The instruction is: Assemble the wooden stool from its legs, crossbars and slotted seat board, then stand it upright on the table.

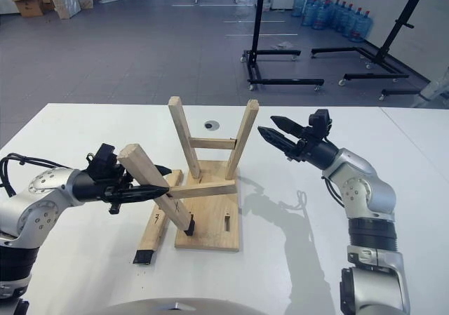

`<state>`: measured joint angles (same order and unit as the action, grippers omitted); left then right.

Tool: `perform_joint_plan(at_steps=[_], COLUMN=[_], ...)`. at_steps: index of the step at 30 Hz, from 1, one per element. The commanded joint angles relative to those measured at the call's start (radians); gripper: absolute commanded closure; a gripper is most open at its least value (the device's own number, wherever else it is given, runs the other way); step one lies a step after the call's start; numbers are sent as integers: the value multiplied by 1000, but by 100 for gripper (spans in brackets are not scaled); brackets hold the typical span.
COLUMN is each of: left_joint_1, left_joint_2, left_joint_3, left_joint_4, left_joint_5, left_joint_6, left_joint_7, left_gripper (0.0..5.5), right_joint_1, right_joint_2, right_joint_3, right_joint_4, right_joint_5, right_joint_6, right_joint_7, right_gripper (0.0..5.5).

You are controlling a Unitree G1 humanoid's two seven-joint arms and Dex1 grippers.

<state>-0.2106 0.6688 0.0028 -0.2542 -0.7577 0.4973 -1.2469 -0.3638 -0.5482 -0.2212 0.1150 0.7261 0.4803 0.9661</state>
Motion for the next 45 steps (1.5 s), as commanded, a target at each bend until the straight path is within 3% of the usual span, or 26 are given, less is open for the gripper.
perform_joint_plan(at_steps=[1,8,27,32,33,37,41,45], left_joint_1=[-41,-67,-26,-44,-53,-73,-16,54], left_joint_2=[25,46,174,162,157,121,160,139], left_joint_3=[-12,-64,-327,-335,-329,-269,-198,-153], left_joint_4=[39,67,132,176,190,232,134,56], left_joint_5=[35,91,507,492,481,476,450,516], left_joint_6=[-4,10,-207,-226,-230,-262,-239,-92], left_joint_7=[-27,-56,71,99,105,136,128,302], left_gripper=[342,342,344,344,307,255,193,142], right_joint_1=[7,18,57,52,52,60,87,137], right_joint_2=[11,26,78,88,91,102,107,120], right_joint_3=[8,18,30,31,32,33,24,16], right_joint_4=[6,5,-22,-15,-16,-22,-41,-90], right_joint_5=[-18,-43,-57,-64,-66,-69,-66,-60], right_joint_6=[4,-9,-17,-23,-25,-31,-31,-23], right_joint_7=[-4,-6,-35,-39,-41,-46,-56,-88], right_gripper=[160,160,160,160,160,160,160,160])
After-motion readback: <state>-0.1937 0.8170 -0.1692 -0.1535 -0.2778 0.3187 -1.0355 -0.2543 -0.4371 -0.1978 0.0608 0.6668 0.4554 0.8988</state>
